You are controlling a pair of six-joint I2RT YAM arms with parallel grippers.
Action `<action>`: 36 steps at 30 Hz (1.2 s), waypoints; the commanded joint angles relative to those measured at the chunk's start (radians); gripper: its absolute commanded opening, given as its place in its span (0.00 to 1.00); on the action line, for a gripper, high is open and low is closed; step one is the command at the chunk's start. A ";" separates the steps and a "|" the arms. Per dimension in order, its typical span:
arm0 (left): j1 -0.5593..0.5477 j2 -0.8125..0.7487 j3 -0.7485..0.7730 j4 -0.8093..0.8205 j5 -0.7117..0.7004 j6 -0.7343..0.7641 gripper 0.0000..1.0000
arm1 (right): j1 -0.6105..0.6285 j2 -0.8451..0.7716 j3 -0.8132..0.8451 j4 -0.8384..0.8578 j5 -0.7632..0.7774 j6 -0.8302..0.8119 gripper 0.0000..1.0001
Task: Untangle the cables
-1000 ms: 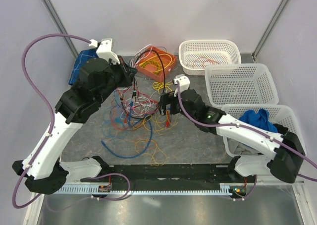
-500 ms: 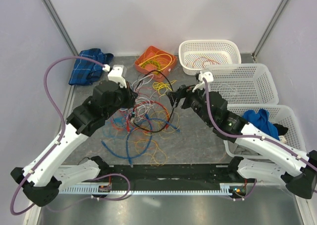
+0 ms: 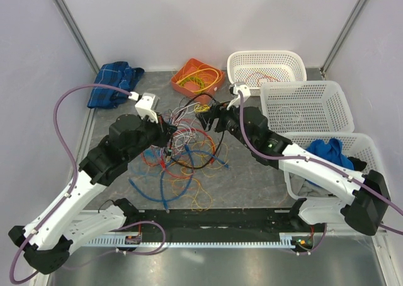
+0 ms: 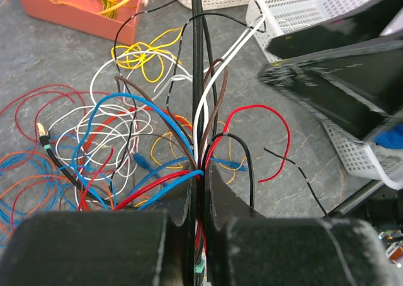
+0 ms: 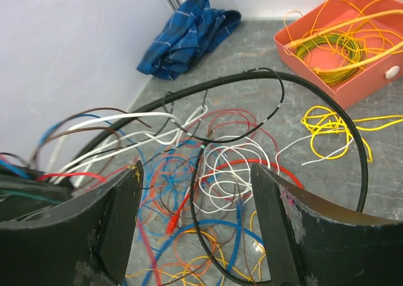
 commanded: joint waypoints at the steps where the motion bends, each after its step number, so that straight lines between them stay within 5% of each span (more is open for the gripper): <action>1: 0.003 -0.013 -0.005 0.058 0.063 0.054 0.02 | -0.003 0.024 0.020 0.070 -0.024 -0.038 0.77; 12: 0.003 -0.033 -0.019 0.058 0.102 0.049 0.02 | -0.003 0.103 -0.009 0.289 -0.004 -0.055 0.71; 23: 0.002 -0.070 -0.040 0.054 0.106 0.042 0.02 | -0.022 0.138 -0.038 0.361 0.025 -0.012 0.00; 25: 0.003 -0.061 -0.033 0.026 0.045 0.025 0.03 | -0.022 0.106 -0.044 0.309 0.045 -0.023 0.00; 26: 0.003 -0.052 -0.027 0.009 0.014 0.007 0.11 | -0.022 0.068 -0.044 0.285 0.054 -0.027 0.00; 27: 0.003 -0.041 -0.020 -0.010 -0.054 -0.004 0.38 | -0.022 0.048 -0.044 0.257 0.064 -0.032 0.00; 30: 0.003 -0.001 0.010 -0.081 -0.192 -0.056 0.79 | -0.022 -0.035 -0.047 0.136 0.095 -0.050 0.00; 33: 0.003 0.013 0.021 -0.113 -0.283 -0.107 0.99 | -0.022 -0.097 -0.027 0.039 0.114 -0.066 0.00; 36: 0.003 0.008 0.027 -0.138 -0.376 -0.144 0.99 | -0.022 -0.140 -0.009 -0.027 0.124 -0.075 0.00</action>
